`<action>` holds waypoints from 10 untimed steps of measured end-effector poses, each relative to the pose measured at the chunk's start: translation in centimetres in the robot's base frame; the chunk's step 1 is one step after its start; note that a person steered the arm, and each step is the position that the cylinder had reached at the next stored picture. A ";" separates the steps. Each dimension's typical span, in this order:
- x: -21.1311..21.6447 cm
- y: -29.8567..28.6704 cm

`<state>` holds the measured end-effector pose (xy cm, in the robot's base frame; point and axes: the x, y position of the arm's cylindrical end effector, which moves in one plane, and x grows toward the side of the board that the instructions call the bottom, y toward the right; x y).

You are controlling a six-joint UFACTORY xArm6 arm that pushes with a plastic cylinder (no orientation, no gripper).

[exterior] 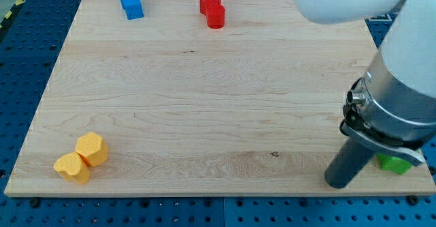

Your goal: Point at the green star

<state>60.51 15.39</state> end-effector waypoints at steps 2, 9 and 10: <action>-4.3 -2.3; 1.0 17.0; 0.9 16.4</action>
<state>61.44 31.84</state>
